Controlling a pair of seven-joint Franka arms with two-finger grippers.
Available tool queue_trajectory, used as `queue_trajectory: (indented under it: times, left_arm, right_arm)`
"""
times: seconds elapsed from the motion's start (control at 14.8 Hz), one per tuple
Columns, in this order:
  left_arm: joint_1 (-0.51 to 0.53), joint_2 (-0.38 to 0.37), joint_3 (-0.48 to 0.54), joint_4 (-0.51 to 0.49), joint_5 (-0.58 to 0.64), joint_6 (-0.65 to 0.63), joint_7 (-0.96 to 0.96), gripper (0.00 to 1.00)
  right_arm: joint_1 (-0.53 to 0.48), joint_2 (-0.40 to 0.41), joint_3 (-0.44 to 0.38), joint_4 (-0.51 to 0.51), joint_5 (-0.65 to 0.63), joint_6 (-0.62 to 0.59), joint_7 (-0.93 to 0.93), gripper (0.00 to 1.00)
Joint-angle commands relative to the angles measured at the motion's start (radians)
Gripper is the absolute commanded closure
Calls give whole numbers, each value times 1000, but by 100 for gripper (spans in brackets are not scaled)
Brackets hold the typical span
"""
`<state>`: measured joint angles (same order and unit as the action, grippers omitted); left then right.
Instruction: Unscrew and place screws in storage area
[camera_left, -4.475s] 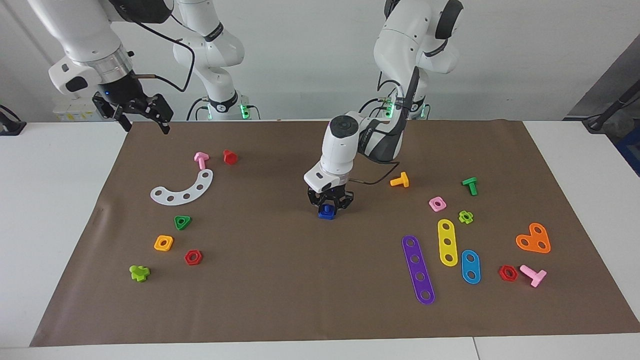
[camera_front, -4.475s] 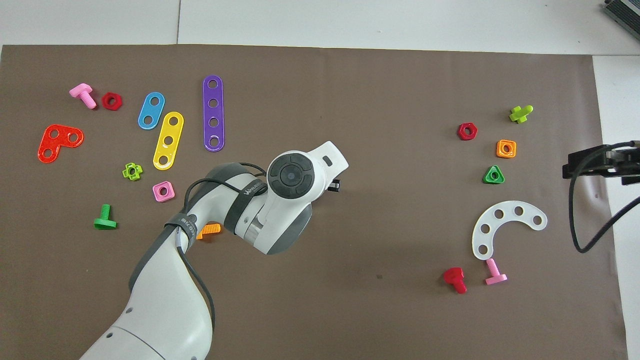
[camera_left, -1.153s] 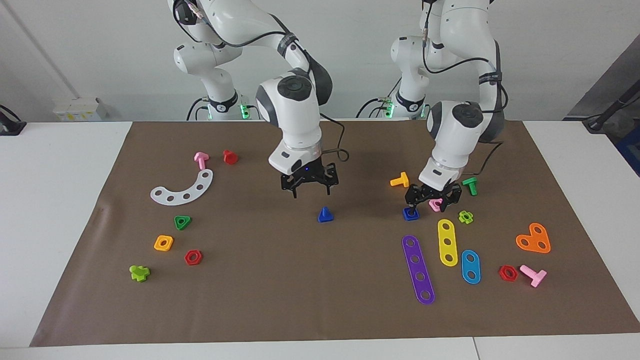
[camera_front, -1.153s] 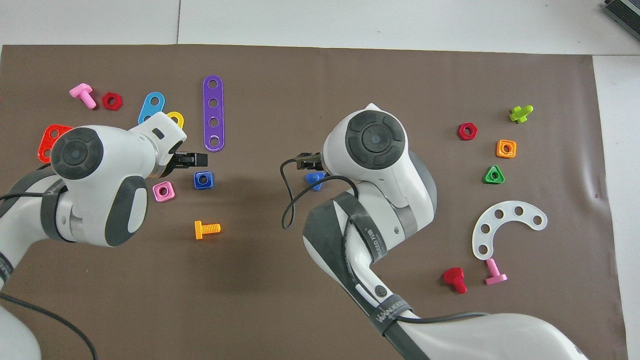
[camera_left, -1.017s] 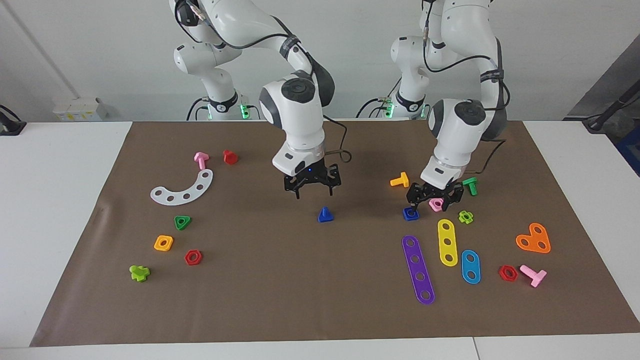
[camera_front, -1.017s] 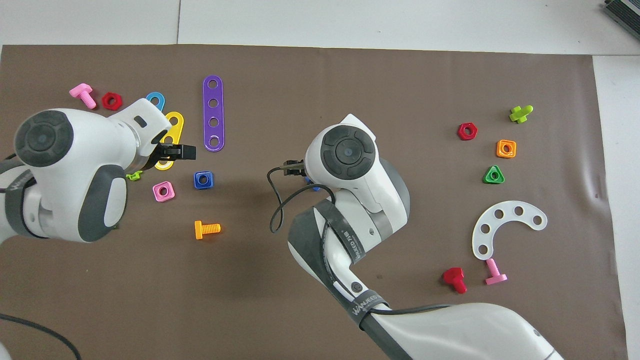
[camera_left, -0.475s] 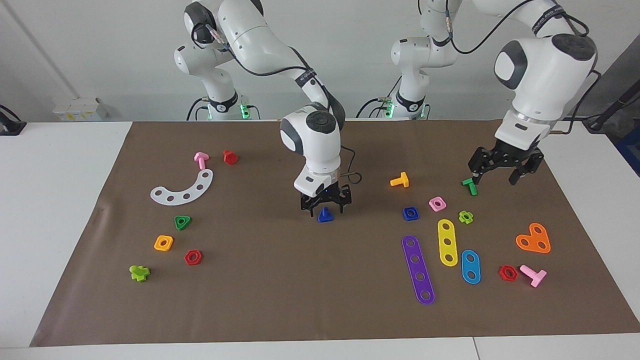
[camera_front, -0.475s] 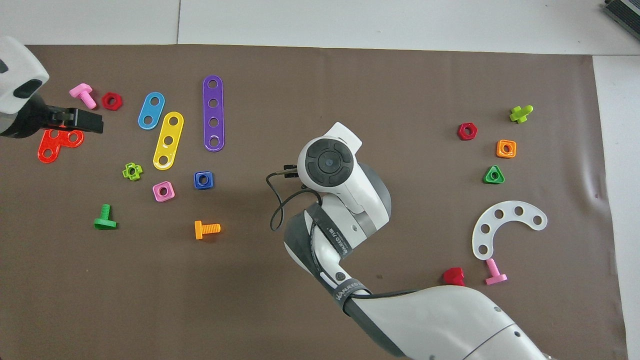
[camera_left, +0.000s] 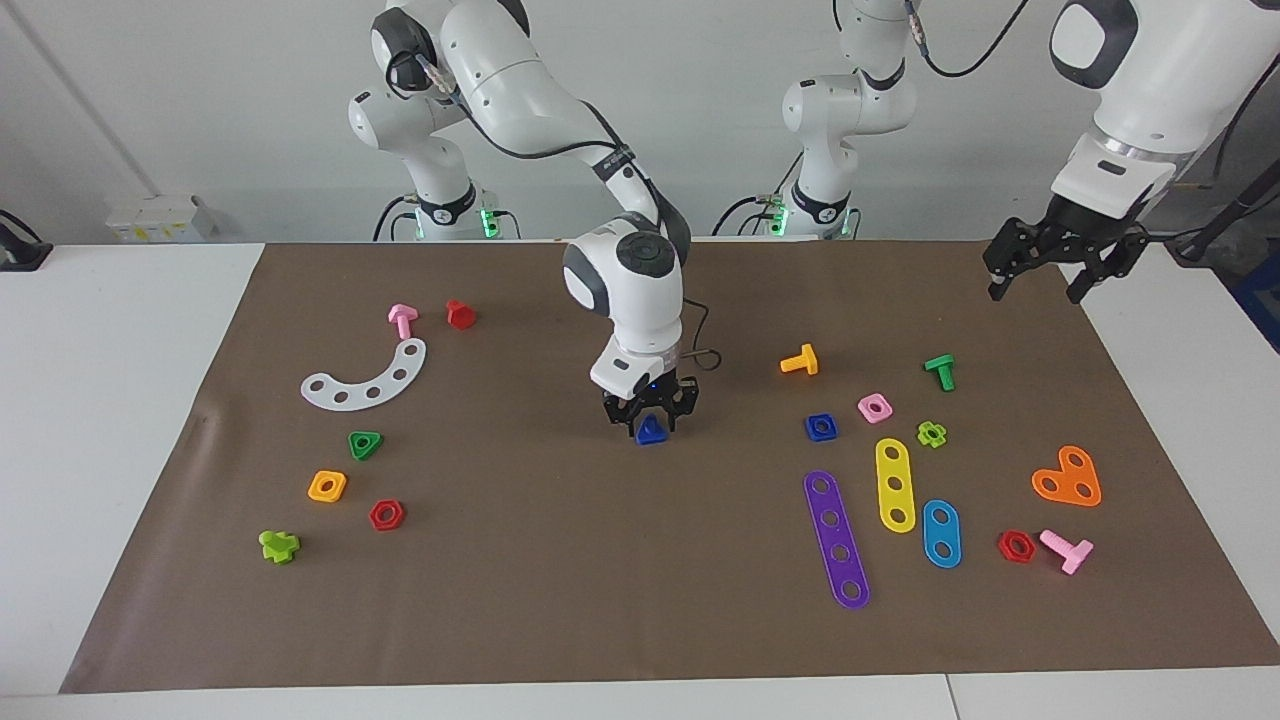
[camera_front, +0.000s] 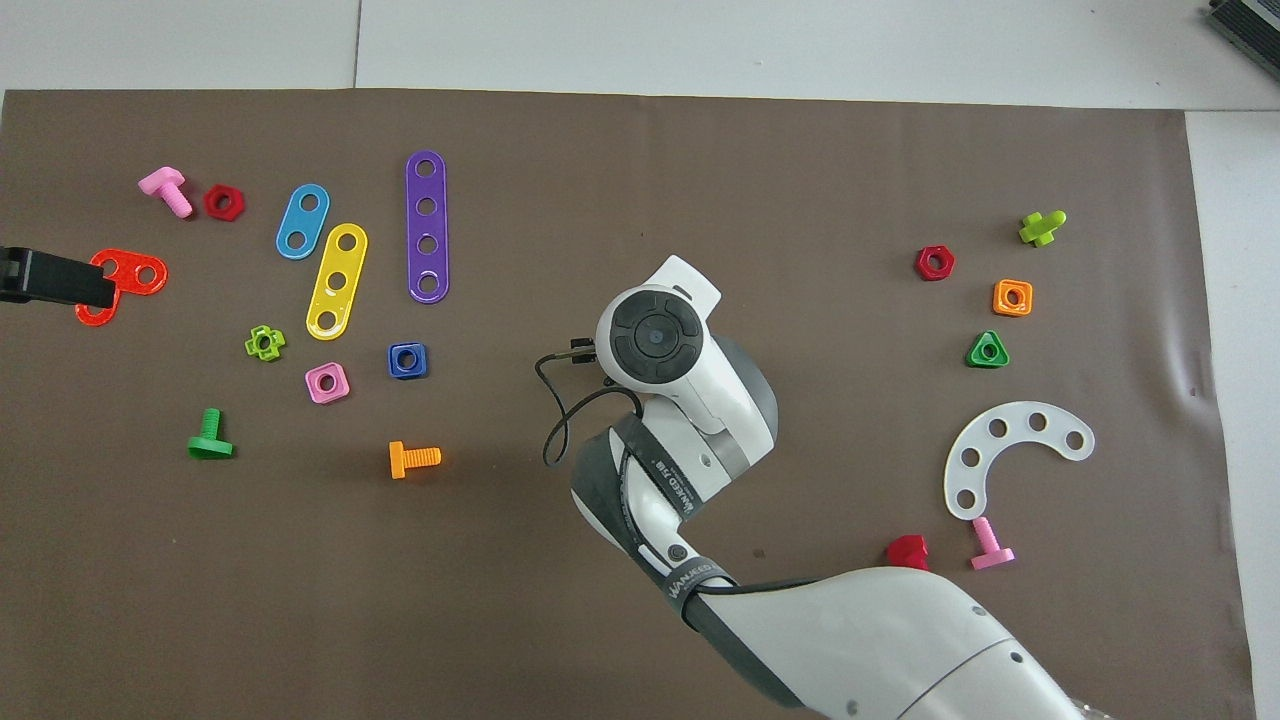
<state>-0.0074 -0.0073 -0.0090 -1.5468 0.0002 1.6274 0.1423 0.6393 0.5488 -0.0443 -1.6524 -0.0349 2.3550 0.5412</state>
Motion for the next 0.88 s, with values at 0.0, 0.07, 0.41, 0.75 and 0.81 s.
queue_trajectory:
  times: [0.0,0.07,0.41,0.75,0.81]
  left_arm:
    - [1,-49,-3,-85,-6,-11,14,0]
    - [1,-62,-3,-110,-6,-6,14,0]
    - [-3,-77,-5,-138,-6,-8,5,0]
    - [12,-79,-2,-136,-5,-15,5,0]
    - [11,-79,-3,-136,-5,-11,6,0]
  right_arm:
    - [-3,-4,3,-30,-22,36,11,49]
    - [-1,-6,3,-32,-22,35,16,49]
    - [2,-7,3,-27,-22,20,23,49]
    - [2,-21,3,-26,-20,-8,25,52]
    - [2,-21,3,-26,-20,-6,25,55]
